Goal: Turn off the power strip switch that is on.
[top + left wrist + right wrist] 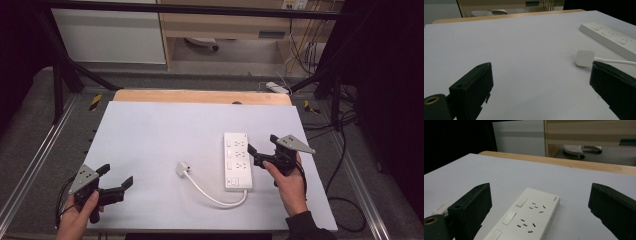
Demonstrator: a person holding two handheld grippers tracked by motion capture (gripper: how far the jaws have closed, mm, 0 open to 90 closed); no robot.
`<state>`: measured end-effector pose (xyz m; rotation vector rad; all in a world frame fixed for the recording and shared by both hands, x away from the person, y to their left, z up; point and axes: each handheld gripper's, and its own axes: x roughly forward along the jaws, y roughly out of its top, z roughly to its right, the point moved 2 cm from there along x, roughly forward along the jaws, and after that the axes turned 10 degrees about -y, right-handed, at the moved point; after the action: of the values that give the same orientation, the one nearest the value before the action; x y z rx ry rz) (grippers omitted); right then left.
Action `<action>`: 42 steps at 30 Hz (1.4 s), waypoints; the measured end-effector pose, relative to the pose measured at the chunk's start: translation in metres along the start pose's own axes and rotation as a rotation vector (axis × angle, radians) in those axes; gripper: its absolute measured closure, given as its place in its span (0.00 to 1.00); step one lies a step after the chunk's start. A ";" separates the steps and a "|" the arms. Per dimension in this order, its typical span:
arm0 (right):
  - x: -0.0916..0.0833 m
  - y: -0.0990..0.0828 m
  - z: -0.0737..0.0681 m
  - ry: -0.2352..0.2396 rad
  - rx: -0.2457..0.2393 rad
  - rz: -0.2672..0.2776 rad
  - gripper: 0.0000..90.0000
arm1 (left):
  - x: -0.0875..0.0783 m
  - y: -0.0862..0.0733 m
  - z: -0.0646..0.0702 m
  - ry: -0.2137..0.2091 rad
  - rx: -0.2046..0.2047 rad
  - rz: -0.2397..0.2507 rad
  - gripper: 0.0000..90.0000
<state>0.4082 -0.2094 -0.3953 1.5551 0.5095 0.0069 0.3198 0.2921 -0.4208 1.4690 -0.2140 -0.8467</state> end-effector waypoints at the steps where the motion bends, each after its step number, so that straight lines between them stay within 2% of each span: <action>1: 0.002 0.000 -0.001 -0.001 -0.006 -0.003 0.07 | 0.000 0.000 0.000 0.000 -0.002 0.000 0.05; 6: 0.006 0.002 -0.005 0.002 -0.016 -0.004 0.11 | 0.000 0.000 0.000 -0.001 -0.003 0.002 0.05; 11: 0.011 0.003 -0.010 0.024 -0.020 -0.010 0.18 | 0.000 0.000 0.000 0.000 0.003 0.002 0.05; 15: 0.015 0.003 -0.011 0.008 -0.024 -0.030 0.23 | 0.001 0.000 0.000 0.001 0.005 -0.002 0.05; 16: 0.018 0.003 -0.011 0.010 -0.015 -0.033 0.29 | 0.001 0.000 0.000 0.001 0.005 -0.002 0.05; 22: 0.024 0.005 -0.016 0.017 -0.031 -0.025 0.44 | 0.001 0.000 0.000 0.001 0.006 -0.003 0.05; 25: 0.026 0.005 -0.018 0.023 -0.044 -0.022 0.49 | 0.001 0.000 0.000 0.000 0.010 -0.005 0.05; 26: 0.027 0.005 -0.019 0.025 -0.055 -0.022 0.54 | 0.001 0.000 0.000 -0.002 0.012 -0.005 0.05; 33: 0.034 0.001 -0.023 0.036 -0.079 -0.023 0.73 | 0.001 0.000 0.000 -0.001 0.011 -0.006 0.05; 42: 0.040 -0.003 -0.025 0.062 -0.103 -0.028 0.88 | 0.001 0.000 0.001 -0.004 0.014 -0.004 0.05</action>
<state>0.4350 -0.1731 -0.4084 1.4504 0.5718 0.0590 0.3200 0.2903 -0.4213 1.4814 -0.2204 -0.8532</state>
